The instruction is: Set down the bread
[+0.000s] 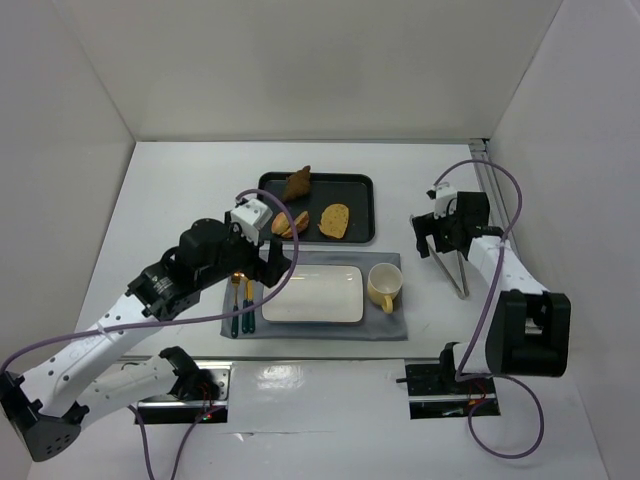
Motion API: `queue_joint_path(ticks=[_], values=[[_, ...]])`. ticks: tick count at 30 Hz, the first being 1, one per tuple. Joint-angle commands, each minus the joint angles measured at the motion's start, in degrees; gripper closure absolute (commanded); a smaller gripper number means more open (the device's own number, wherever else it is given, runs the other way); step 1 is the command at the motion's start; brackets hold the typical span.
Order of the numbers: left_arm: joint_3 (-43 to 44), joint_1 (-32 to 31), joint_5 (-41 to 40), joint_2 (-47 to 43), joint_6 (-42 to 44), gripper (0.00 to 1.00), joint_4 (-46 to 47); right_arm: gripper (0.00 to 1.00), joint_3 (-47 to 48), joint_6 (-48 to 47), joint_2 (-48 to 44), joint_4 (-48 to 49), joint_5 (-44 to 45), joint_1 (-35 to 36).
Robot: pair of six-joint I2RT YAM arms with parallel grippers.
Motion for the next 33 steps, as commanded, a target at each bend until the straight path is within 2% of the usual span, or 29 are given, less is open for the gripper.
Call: queue_joint_path(ticks=[1,11,18,26,33], values=[[-0.4,-0.8,2.3,-1.7,0.5,0.00,2.6,0.00,2.2,-3.1,3.9,0.3,6.7,0.4],[-0.4,-0.8,5.4,-2.7,0.0,0.00,2.6,0.00,0.6,-3.7,6.4,3.0,13.5,0.4],[-1.0,-0.8,5.9,-3.3,0.0,0.00,2.6,0.00,-0.5,-3.1,8.3,2.5,14.1,-1.0],[-1.0,-0.8,5.9,-3.3,0.0,0.00,3.1,0.00,0.0,-4.3,9.5,0.3,9.5,-6.2],[-1.0,-0.8,6.5,-3.3,0.0,0.00,3.1,0.00,0.0,-5.3,11.1,-1.5,6.4,-7.4]])
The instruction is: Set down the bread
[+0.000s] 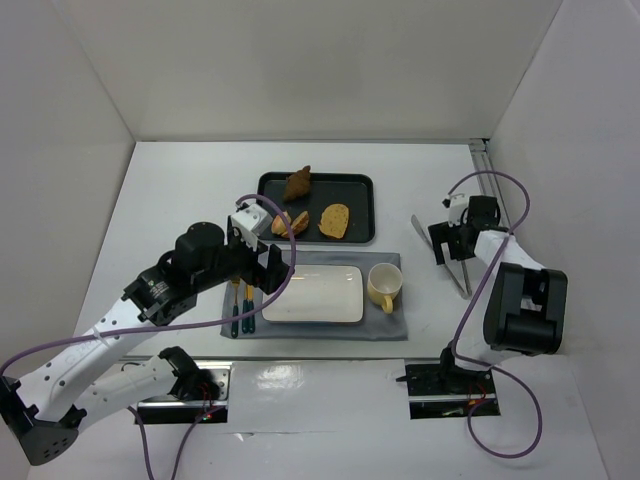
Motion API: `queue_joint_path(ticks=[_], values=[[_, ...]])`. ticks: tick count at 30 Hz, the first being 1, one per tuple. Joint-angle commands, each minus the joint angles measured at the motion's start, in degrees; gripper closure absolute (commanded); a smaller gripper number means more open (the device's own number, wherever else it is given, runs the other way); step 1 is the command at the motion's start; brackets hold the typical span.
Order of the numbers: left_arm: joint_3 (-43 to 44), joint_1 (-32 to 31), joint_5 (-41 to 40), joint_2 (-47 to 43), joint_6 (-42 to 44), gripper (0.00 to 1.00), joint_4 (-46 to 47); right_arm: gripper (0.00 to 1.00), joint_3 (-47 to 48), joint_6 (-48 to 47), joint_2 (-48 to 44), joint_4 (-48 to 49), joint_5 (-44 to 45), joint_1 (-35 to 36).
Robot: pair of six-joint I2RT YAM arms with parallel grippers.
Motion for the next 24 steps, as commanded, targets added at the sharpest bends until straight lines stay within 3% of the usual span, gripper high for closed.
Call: queue_joint_path(ticks=[1,14,17,18,19,21,22,24], values=[[0.0,-0.2,1.3,-1.0,0.0,0.00,3.1,0.00,0.0,-1.1,1.6,-1.7,-2.8,-0.1],[0.0,-0.2,1.3,-1.5,0.0,0.00,3.1,0.02,0.0,-2.2,6.2,-4.6,-4.4,-1.8],[0.0,-0.2,1.3,-1.5,0.0,0.00,3.1,0.15,0.0,-2.2,7.4,-4.6,-3.4,-1.8],[0.0,-0.2,1.3,-1.5,0.0,0.00,3.1,0.35,0.0,-2.2,7.4,-4.6,-3.4,-1.8],[0.0,-0.2,1.3,-1.5,0.0,0.00,3.1,0.44,0.0,-1.6,7.9,-4.6,-3.4,-2.4],[0.0,-0.2,1.3,-1.5,0.0,0.00,3.1,0.59,0.7,-1.6,7.9,-5.2,-4.9,-2.9],[0.0,-0.2,1.3,-1.5,0.0,0.00,3.1,0.71,0.7,-1.6,7.9,-5.7,-5.5,-2.9],[0.0,-0.2,1.3,-1.5,0.0,0.00,3.1,0.80,1.3,-1.6,7.9,-5.7,-6.9,-3.5]])
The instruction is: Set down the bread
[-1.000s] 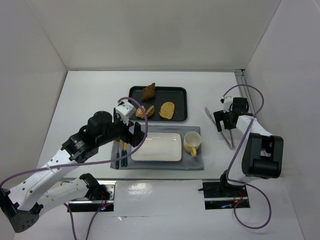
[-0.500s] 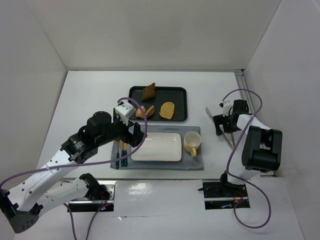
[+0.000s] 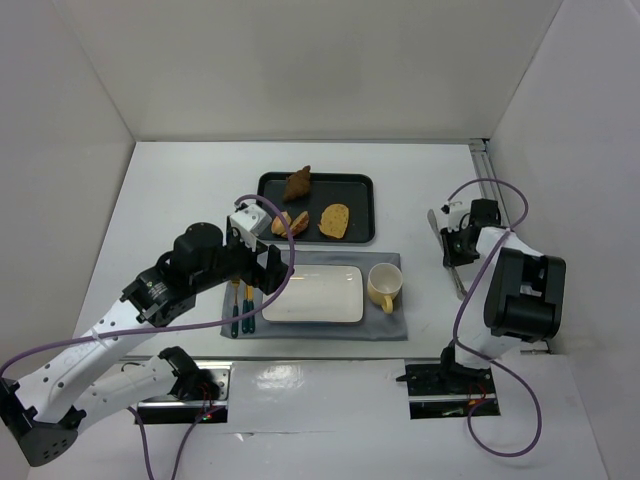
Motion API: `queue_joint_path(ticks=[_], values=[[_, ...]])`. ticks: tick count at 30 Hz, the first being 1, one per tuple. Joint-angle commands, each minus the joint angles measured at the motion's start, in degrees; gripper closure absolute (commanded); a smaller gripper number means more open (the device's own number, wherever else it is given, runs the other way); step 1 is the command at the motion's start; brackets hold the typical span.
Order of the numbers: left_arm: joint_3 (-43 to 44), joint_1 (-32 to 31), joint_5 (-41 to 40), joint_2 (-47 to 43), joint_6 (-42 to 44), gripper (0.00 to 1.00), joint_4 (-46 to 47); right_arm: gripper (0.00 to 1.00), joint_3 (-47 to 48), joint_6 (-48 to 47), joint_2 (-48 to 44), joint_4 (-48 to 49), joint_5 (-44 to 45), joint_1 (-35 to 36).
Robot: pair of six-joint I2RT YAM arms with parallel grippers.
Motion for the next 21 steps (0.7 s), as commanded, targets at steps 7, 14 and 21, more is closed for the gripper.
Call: queue_joint_path(ticks=[7,14,21], values=[[-0.5,-0.2,0.1,-1.1,0.0,0.00,3.1,1.00,2.7,-0.4,-4.6,-4.4,-7.8,-1.1],[-1.0,-0.2,-1.8,-1.1,0.0,0.00,3.1,0.90,12.3,-2.3,-9.9,-8.0,-19.4,-1.1],[-2.1,-0.2,-5.6,-1.1,0.0,0.00,3.6,0.60,31.2,-2.9,-1.0,-14.9,-27.7,6.8]])
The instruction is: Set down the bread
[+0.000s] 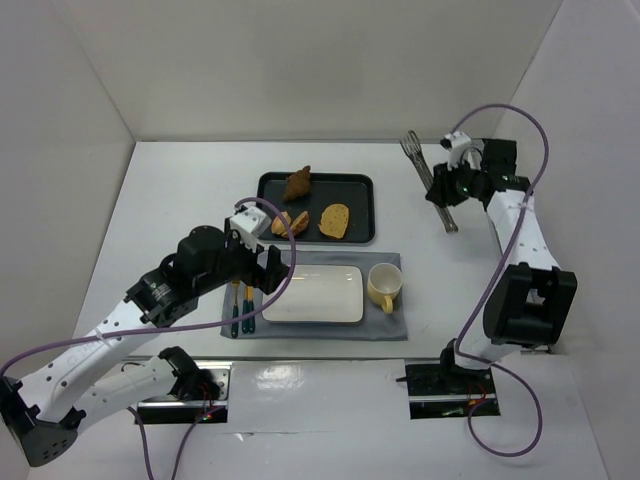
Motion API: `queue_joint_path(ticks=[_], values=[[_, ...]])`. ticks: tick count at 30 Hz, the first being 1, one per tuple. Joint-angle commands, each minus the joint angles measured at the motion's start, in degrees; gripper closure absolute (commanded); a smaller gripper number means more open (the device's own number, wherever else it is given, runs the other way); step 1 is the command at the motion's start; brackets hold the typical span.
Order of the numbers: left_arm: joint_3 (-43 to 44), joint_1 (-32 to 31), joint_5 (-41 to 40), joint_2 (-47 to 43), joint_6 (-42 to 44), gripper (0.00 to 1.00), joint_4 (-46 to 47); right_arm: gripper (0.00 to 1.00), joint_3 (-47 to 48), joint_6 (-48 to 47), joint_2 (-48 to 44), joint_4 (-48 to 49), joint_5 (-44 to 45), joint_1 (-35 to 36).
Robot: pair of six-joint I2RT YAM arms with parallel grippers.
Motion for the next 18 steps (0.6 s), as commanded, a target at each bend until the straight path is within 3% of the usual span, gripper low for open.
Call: queue_joint_path(ticks=[1,6,11,18], values=[[-0.6,-0.2,-3.4,-0.9,0.0,0.00,3.5,0.56,8.7,-1.2,4.8,-4.2,-7.2,5.0],[-1.4,-0.2,-6.5,-1.4,0.5,0.00,4.2,0.50,18.0,-0.6,13.4,-4.8,-7.7,11.3],[-1.9,-0.2,-8.2,-1.4,0.5,0.00,4.2,0.50,27.9,0.0,20.8,-6.0,-8.4,15.2],[-2.4,-0.2,-10.0,-1.4,0.5,0.00,4.2,0.50,34.3,1.2,27.6,-6.0,-8.4,19.3]])
